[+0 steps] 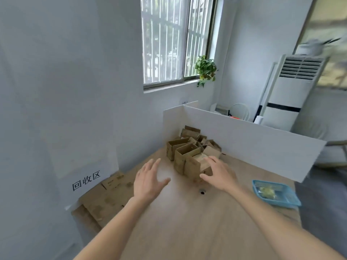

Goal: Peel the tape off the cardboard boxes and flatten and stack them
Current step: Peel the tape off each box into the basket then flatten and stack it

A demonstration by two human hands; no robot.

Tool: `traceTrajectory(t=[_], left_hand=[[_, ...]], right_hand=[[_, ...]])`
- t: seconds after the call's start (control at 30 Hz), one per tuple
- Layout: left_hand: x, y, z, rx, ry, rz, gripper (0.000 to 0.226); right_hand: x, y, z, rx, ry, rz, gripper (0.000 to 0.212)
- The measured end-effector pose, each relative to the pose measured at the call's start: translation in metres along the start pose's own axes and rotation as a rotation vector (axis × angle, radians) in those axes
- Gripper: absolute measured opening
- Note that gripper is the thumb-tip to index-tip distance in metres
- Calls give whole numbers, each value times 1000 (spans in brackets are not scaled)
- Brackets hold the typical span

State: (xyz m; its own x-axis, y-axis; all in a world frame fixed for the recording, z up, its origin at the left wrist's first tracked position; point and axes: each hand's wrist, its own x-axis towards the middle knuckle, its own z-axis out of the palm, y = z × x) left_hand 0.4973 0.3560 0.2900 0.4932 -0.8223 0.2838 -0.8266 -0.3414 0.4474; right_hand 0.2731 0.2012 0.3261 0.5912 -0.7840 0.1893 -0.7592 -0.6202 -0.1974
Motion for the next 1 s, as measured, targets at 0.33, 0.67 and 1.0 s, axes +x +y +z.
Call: traceTrajectory(t=[0.33,0.67,1.0], left_hand=[[4,212,60,41,-48,258,87],[-5,388,181,36,-86,201,93],[-2,446,244,52,-98,86,92]], right_hand=[[-77,202,-94,-35,100,151,71],[-110,401,-114,-15,27,105,76],[-102,500,-103,5,-20,89,83]])
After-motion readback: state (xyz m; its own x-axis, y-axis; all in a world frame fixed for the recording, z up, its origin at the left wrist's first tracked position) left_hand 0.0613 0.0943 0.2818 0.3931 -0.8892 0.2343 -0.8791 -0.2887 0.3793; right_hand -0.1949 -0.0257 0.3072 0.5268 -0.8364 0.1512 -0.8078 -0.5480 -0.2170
